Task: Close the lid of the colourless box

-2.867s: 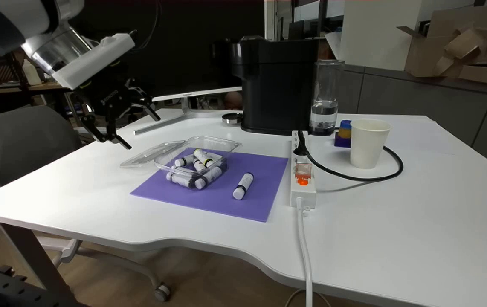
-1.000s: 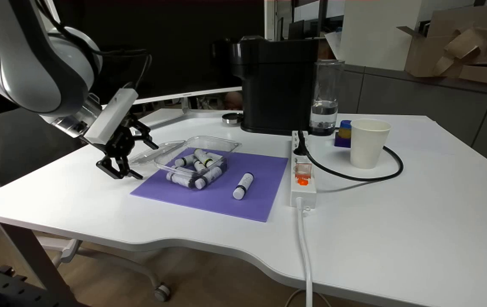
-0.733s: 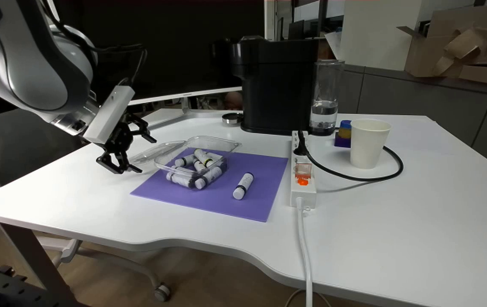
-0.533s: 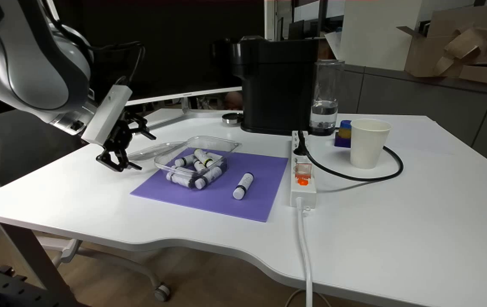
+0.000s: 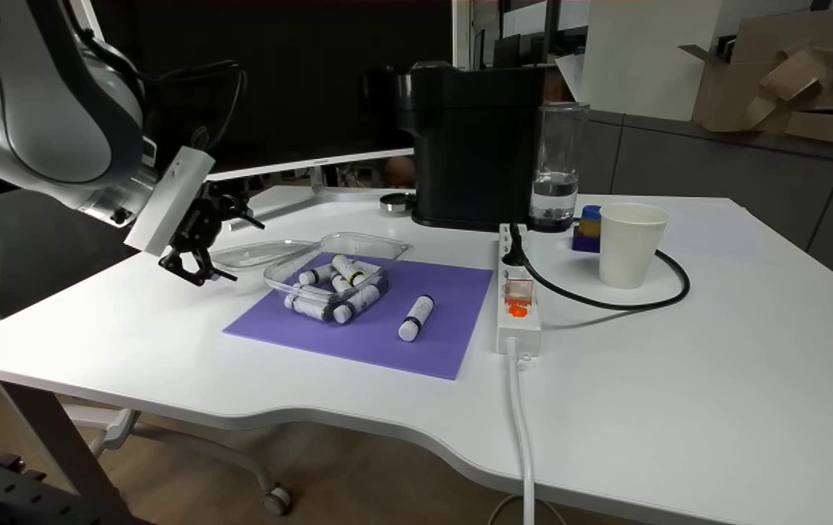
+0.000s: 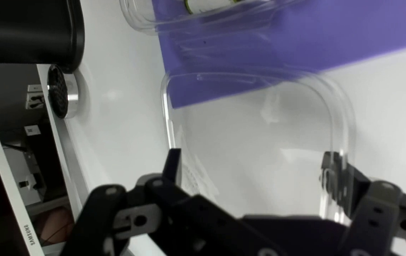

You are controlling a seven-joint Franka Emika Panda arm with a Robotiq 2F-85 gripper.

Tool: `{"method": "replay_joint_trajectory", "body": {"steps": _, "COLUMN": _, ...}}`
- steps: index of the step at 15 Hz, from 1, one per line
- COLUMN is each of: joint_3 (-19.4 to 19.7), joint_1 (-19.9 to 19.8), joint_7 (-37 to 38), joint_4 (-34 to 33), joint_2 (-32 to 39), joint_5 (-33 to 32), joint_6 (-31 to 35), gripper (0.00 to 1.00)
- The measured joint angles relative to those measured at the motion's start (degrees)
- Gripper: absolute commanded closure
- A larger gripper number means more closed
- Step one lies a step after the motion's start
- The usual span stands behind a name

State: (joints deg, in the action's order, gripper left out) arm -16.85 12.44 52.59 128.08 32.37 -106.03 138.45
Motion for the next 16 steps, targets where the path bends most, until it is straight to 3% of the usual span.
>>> {"method": "replay_joint_trajectory", "body": {"steps": 16, "joint_3": -1.5, "joint_1": -0.4, "joint_7": 14.3, "joint_4": 5.9, "joint_2": -11.7, "joint_5": -0.6, "joint_6": -5.7, "gripper": 0.00}}
